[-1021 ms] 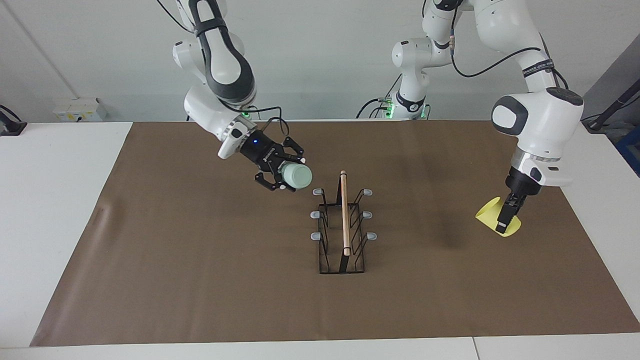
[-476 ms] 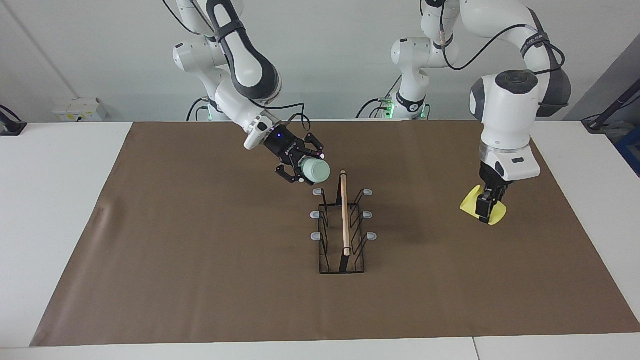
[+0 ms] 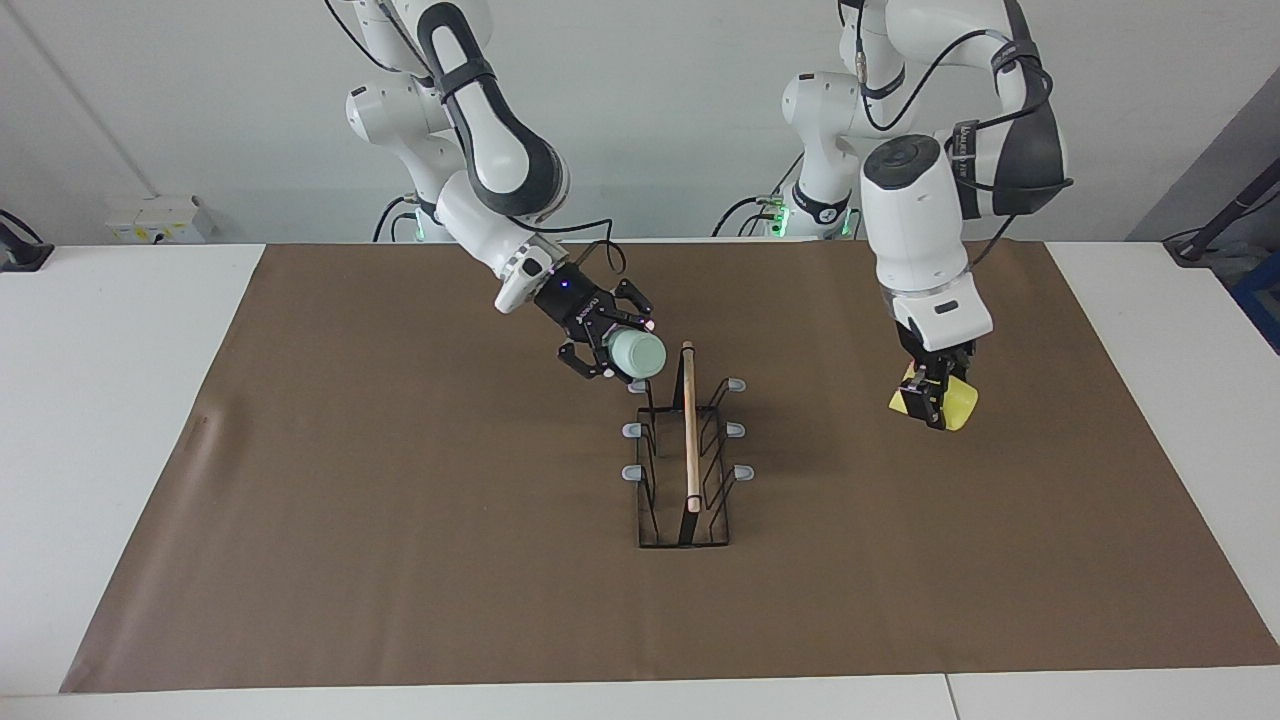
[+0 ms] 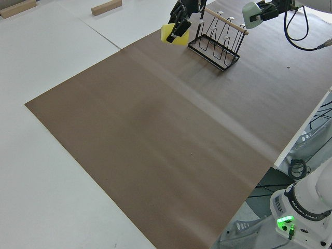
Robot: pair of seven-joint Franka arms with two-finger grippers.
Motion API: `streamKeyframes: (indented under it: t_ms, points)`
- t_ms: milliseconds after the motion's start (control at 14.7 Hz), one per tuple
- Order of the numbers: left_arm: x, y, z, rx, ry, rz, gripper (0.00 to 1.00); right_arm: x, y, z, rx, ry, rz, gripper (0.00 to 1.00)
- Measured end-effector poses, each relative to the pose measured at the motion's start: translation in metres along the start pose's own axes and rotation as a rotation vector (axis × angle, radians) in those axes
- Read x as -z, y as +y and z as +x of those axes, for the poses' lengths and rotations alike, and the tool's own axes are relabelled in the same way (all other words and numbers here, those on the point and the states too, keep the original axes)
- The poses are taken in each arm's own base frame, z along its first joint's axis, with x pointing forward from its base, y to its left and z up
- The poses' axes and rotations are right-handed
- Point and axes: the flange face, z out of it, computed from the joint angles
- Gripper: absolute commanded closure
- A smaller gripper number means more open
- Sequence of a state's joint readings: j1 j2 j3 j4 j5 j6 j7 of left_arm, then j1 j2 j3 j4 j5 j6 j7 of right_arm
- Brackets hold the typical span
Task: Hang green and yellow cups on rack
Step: 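Hang the green cup on a rack peg while the left gripper brings yellow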
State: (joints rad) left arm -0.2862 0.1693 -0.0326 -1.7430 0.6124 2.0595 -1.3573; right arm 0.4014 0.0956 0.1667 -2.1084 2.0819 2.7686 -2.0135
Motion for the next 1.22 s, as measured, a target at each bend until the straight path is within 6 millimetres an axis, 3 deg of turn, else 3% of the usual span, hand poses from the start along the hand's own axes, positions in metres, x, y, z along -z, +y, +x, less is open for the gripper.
streamKeyframes:
  t_ms: [136,340,680,1225]
  points:
    - [0.010,0.008,-0.019,0.013,0.046,-0.006,1.00,-0.002,0.001,0.011,-0.006,0.024,-0.001,1.00]
    - [0.020,0.016,-0.031,0.004,0.106,-0.012,1.00,-0.005,0.001,0.016,-0.013,0.037,-0.001,1.00]
    - [0.020,0.015,-0.031,0.003,0.133,0.000,1.00,-0.004,0.011,0.015,0.019,0.038,-0.015,1.00]
    - [0.020,0.014,-0.031,0.004,0.132,0.009,1.00,-0.022,0.013,-0.011,0.008,0.028,-0.025,1.00]
